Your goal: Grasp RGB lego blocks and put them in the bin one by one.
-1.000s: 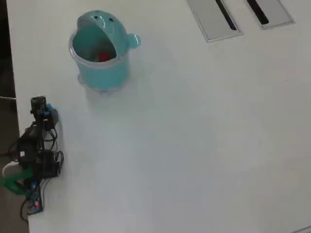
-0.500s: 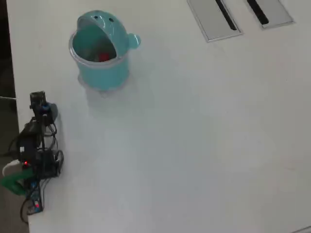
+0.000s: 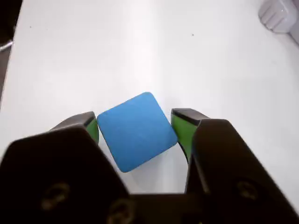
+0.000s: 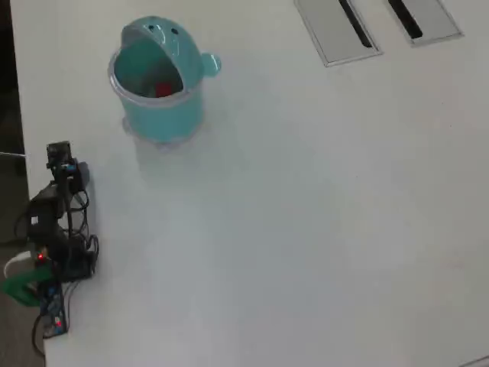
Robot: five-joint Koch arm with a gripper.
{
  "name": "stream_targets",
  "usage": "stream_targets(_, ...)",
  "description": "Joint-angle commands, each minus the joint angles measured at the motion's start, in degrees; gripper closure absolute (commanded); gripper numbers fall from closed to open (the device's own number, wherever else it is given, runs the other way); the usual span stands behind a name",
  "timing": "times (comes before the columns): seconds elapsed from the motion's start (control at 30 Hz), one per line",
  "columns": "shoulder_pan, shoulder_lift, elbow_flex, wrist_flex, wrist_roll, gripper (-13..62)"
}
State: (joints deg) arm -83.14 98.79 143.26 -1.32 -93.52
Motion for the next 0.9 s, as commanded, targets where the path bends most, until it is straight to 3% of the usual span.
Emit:
stream_targets(0.0,-0.5,-0.8,-3.6,-4.9,-1.1,20.9)
stream_targets(0.2,-1.2,-3.3,-4.3,-6.6,-0.9,21.3)
stream_targets(0.43,-1.0,-1.3,-4.9,-6.4,2.7,33.0)
stream_targets(0.57,-1.1,-0.4,-5.7,-6.5,2.6,32.4)
stream_targets(0.87,1.0,3.7,-4.9,-3.2,-1.2,23.1)
